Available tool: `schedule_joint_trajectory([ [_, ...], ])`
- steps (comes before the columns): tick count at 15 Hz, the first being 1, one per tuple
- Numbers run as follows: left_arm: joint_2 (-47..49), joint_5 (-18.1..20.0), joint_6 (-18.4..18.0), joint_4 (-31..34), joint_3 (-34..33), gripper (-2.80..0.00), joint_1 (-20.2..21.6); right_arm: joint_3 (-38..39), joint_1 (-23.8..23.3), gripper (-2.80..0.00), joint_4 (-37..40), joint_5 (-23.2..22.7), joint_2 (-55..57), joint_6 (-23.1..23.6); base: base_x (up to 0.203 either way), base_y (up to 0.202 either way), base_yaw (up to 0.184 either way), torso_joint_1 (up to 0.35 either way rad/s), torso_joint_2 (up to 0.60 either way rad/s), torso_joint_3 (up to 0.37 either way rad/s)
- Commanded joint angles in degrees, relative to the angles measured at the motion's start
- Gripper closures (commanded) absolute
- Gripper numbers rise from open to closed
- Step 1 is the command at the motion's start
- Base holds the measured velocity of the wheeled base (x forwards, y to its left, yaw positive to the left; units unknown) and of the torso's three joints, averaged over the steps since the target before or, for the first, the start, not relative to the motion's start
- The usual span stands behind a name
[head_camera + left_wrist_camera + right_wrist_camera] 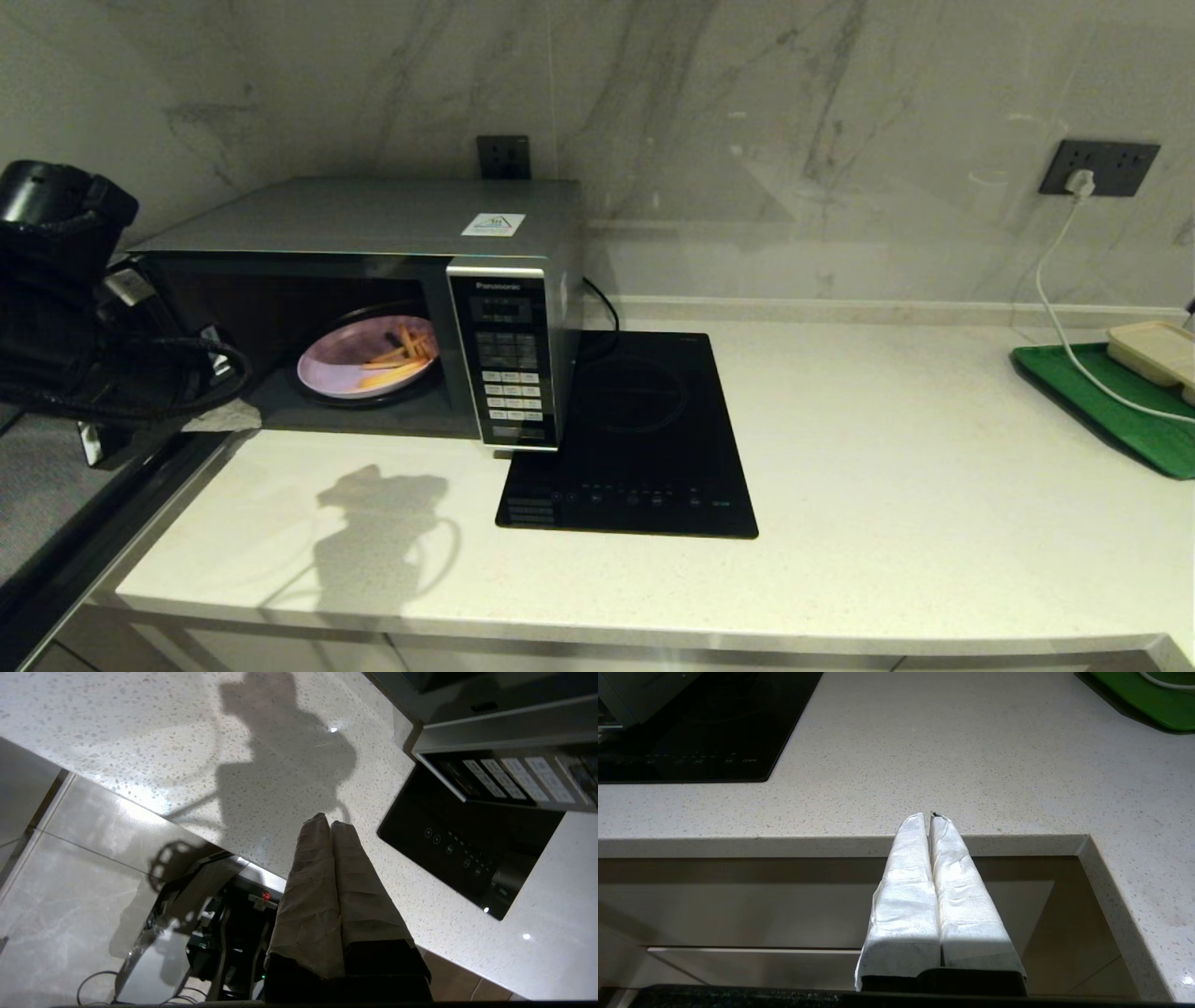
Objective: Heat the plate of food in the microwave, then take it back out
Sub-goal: Open the microwave oven, then take the plate out of the microwave
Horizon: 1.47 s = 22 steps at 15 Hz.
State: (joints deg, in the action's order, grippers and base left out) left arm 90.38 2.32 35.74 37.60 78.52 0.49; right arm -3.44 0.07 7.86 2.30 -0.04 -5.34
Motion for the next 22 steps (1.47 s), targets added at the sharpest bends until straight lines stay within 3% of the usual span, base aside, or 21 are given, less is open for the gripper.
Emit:
schedule_joint_trajectory([
  [1, -1.63, -0.05, -2.11, -2.42, -1.8, 0.0, -3.04, 0.01, 0.01, 0.0, 0.05, -0.01, 0.04, -0.02, 0.0, 0.0, 0.0, 0.0, 0.0, 0.0],
  [3, -3.33, 0.67, -12.01, -3.98, -1.34, 0.0, -7.79, 0.01, 0.01, 0.0, 0.05, -0.01, 0.04, -0.02, 0.0, 0.0, 0.0, 0.0, 0.0, 0.0],
  [4, -3.14, 0.4, -13.58, -4.27, -0.5, 0.0, -10.25, 0.01, 0.01, 0.0, 0.05, -0.01, 0.04, -0.02, 0.0, 0.0, 0.0, 0.0, 0.0, 0.0],
  [5, -3.14, -0.23, -10.6, -4.21, -0.43, 0.0, -11.2, 0.01, 0.01, 0.0, 0.05, -0.01, 0.04, -0.02, 0.0, 0.0, 0.0, 0.0, 0.0, 0.0],
  [7, -3.32, -1.15, 0.77, -4.19, -1.58, 0.0, -11.12, 0.01, 0.01, 0.0, 0.05, -0.01, 0.04, -0.02, 0.0, 0.0, 0.0, 0.0, 0.0, 0.0],
  [8, -3.16, -1.4, 4.7, -4.29, -1.78, 0.0, -9.6, 0.01, 0.01, 0.0, 0.05, -0.01, 0.04, -0.02, 0.0, 0.0, 0.0, 0.0, 0.0, 0.0],
  [11, 1.47, -1.14, 7.5, -5.63, -1.48, 0.0, -4.01, 0.01, 0.01, 0.0, 0.05, -0.01, 0.04, -0.02, 0.0, 0.0, 0.0, 0.0, 0.0, 0.0],
  [13, 5.06, -1.26, 14.65, -9.69, -1.07, 0.0, -2.28, 0.01, 0.01, 0.0, 0.05, -0.01, 0.04, -0.02, 0.0, 0.0, 0.0, 0.0, 0.0, 0.0],
  [19, 13.16, -1.05, 26.74, -12.89, 2.25, 0.0, -0.41, 0.01, 0.01, 0.0, 0.05, -0.01, 0.04, -0.02, 0.0, 0.0, 0.0, 0.0, 0.0, 0.0],
  [20, 13.71, -0.72, 27.74, -13.12, 2.33, -2.8, 0.23, 0.01, 0.01, 0.0, 0.05, -0.01, 0.04, -0.02, 0.0, 0.0, 0.0, 0.0, 0.0, 0.0],
  [22, 13.61, 0.81, 29.54, -17.14, 2.12, -2.8, 1.66, 0.01, 0.01, 0.0, 0.05, -0.01, 0.04, -0.02, 0.0, 0.0, 0.0, 0.0, 0.0, 0.0],
])
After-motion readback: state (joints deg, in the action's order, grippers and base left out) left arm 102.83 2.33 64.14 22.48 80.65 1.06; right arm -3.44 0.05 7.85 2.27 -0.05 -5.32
